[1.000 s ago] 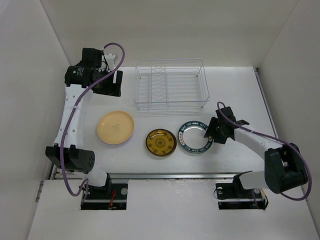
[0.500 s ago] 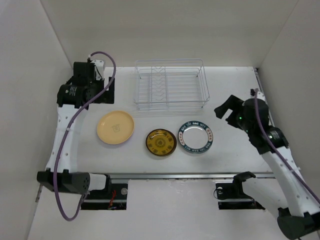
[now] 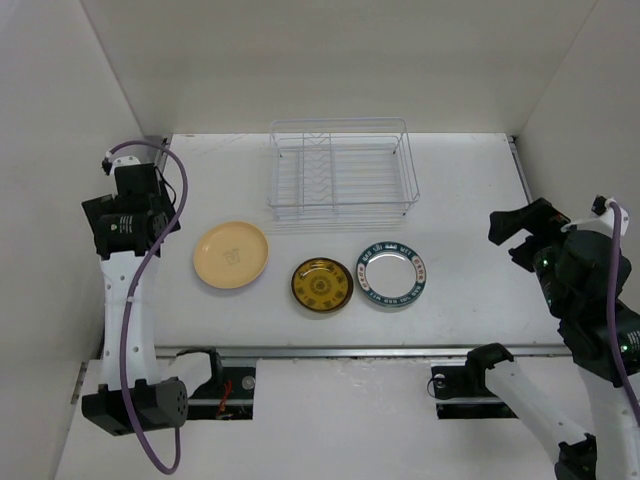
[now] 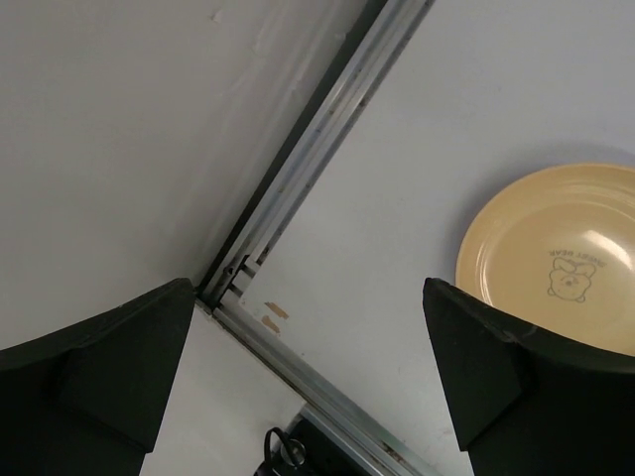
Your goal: Unload the plates from the dish rack
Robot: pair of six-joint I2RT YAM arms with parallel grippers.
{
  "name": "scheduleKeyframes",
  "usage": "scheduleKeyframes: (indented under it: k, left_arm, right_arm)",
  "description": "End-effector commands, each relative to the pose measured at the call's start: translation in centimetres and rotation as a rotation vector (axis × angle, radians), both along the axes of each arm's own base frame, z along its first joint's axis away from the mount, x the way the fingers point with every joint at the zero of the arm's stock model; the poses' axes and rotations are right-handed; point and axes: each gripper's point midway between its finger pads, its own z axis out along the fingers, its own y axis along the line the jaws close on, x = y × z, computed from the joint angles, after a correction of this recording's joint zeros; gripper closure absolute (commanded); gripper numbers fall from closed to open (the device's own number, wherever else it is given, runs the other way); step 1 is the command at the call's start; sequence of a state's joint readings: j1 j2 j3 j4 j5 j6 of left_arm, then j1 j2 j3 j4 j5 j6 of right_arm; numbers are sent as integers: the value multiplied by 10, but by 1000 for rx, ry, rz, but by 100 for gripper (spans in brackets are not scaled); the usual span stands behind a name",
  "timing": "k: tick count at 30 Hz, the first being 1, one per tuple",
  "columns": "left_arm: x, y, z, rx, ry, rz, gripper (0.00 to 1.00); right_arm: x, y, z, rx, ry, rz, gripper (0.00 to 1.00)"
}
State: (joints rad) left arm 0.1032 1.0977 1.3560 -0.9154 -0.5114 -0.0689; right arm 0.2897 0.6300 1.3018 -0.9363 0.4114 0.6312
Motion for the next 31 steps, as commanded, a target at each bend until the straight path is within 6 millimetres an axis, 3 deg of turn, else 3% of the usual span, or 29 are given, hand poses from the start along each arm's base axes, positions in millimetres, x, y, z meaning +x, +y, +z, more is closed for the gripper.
scheduleKeyframes:
  k: [1, 31]
  left_arm:
    - [-6, 6, 19, 20, -101, 53, 0]
    - [-4, -4, 12, -28, -96, 4, 0]
  right_arm:
    - [-5, -9, -5, -35, 23, -32, 0]
    - [-29, -18, 7, -41, -90, -26, 0]
